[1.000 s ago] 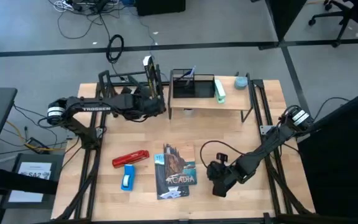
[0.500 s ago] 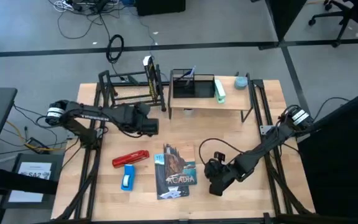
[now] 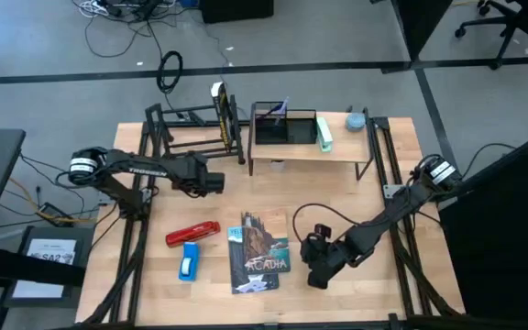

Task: Stock shelves
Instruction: Adjust the black bookshelf

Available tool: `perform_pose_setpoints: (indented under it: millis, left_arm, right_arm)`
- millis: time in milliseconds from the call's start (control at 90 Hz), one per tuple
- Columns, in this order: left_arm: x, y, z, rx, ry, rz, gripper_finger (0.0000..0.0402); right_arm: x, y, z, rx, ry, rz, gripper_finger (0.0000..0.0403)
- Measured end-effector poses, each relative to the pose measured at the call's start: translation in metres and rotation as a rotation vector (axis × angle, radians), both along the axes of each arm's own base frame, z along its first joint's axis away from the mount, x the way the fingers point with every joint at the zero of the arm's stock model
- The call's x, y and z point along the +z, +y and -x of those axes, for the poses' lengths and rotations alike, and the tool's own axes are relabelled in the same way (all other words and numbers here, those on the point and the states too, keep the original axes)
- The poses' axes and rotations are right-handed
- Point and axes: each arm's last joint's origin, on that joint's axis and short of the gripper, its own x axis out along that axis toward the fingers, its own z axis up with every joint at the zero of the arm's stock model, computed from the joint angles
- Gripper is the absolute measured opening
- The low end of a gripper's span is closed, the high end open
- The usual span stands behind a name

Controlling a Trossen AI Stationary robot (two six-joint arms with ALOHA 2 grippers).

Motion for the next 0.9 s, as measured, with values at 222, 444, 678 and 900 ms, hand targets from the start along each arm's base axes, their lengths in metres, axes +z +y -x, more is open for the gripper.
perform_pose_setpoints:
  millis: [222, 444, 678, 900]
  left_arm:
    - [-0.01, 0.012, 0.012, 0.029, 0.07, -0.032, 0.0]
    - [-0.021, 0.024, 0.026, 0.09, 0.128, -0.047, 0.0]
    - [-0.028, 0.035, 0.037, 0.146, 0.162, -0.06, 0.0]
    - [-0.03, 0.043, 0.045, 0.178, 0.198, -0.094, 0.0]
  right_arm:
    - [0.0, 0.0, 0.0, -0.001, -0.001, -0.002, 0.0075]
    - [0.0, 0.0, 0.0, -0.011, -0.002, -0.01, 0.0075]
    - [0.0, 0.0, 0.0, -0.012, -0.002, -0.011, 0.0075]
    - [0.0, 0.0, 0.0, -0.012, -0.001, -0.011, 0.0075]
